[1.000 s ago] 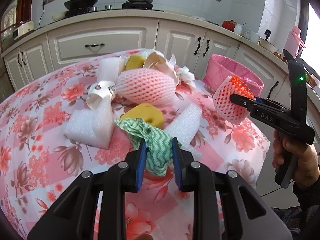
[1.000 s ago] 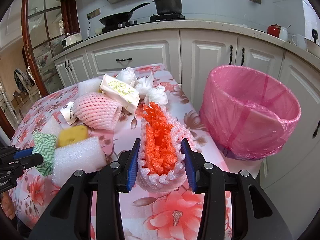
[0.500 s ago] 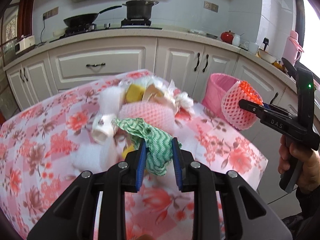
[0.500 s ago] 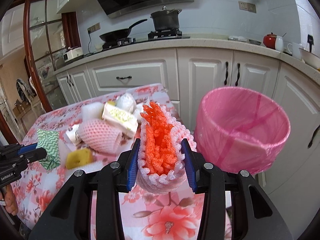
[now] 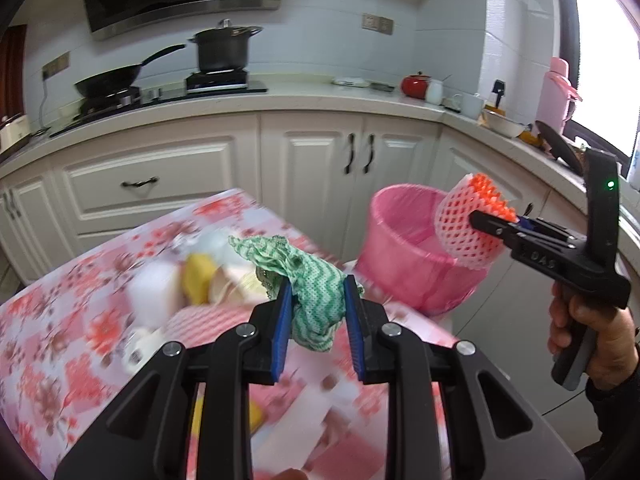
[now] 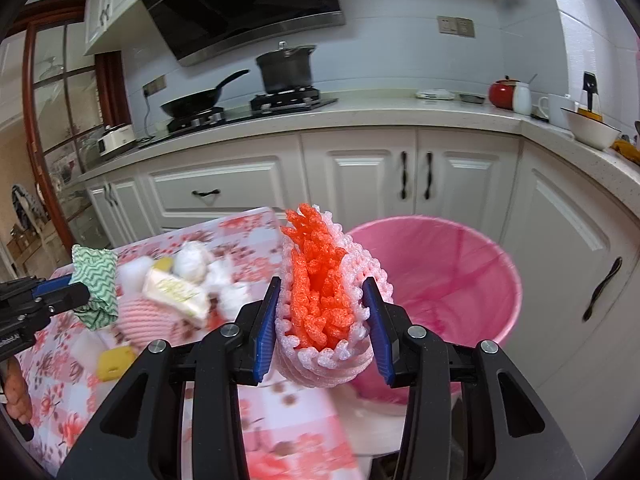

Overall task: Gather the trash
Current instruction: 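Carry the cloth and foam net over the pink bin and open both tools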

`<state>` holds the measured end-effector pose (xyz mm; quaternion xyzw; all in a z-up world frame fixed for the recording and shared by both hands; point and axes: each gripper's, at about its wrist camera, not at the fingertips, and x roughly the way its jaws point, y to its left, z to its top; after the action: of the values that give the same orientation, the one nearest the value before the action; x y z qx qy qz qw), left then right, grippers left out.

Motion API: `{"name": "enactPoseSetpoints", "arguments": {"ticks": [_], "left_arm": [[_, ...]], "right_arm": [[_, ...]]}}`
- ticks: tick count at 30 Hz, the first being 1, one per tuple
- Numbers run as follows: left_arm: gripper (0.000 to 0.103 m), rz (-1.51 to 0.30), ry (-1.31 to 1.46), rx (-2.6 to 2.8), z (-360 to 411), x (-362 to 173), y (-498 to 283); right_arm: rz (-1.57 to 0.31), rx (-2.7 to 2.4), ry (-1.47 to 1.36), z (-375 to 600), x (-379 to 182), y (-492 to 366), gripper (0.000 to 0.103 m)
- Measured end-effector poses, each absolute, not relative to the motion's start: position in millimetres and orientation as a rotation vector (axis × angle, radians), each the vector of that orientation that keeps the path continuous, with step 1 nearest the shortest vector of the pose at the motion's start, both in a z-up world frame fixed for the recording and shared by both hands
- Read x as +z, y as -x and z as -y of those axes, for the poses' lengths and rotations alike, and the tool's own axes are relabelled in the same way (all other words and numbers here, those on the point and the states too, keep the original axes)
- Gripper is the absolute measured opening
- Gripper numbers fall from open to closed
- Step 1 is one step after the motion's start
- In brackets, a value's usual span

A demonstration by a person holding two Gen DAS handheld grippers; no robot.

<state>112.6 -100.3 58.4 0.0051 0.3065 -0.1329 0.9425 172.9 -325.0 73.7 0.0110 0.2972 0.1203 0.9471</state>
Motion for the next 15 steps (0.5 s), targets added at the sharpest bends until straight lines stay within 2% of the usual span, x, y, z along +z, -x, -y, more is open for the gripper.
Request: {"name": "enactPoseSetpoints", "arguments": {"ticks": [15], "left_arm": [[0.027,-0.646,-0.030,-0.444,199,77,-193]], "right_arm": [[-0.631,0.159,-0.053,396,75,-236,0.040]]}}
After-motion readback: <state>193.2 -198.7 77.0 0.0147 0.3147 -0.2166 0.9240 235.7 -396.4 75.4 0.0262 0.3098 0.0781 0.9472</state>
